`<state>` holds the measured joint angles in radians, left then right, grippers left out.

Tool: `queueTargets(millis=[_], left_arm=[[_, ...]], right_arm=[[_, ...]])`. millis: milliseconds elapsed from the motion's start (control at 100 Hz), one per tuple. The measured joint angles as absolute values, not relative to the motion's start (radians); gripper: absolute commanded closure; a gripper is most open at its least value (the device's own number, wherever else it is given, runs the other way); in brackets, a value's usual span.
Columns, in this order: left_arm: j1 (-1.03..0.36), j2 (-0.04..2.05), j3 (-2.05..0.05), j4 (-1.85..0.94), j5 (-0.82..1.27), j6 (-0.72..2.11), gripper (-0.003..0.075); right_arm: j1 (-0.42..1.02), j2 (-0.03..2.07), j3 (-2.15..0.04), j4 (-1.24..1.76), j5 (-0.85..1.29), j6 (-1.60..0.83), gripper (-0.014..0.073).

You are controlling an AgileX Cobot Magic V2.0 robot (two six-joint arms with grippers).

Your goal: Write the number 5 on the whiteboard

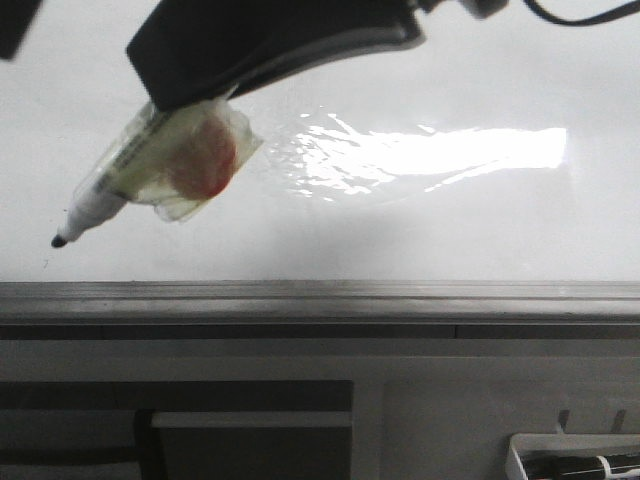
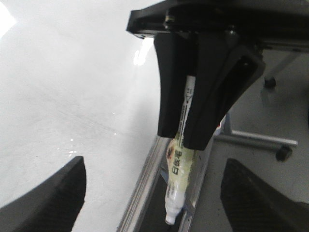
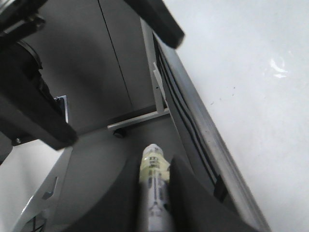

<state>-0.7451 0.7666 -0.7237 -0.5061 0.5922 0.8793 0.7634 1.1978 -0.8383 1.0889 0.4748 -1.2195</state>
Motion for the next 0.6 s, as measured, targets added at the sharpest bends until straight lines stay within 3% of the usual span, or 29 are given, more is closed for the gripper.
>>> queueTargets(millis=[110,390,600], left_arm=[[-0.71,0.658,-0.724,-0.448,0.592,0.729,0.0344],[-0.57,0.275,-0.629,-0.167,0.603,0.219,0.0528],[-0.525,0.069,-0.499,-0.158,0.613,0.121,0.0716]], right_arm=[[0.763,1.125,-0.807,1.085,0.411,-1.212,0.0631],[0.763,0.885,-0.625,1.087,0.271,-1.171,0.0631],[0.763,0.858,-0.579,1.095,0.106,-1.169,0.0633]])
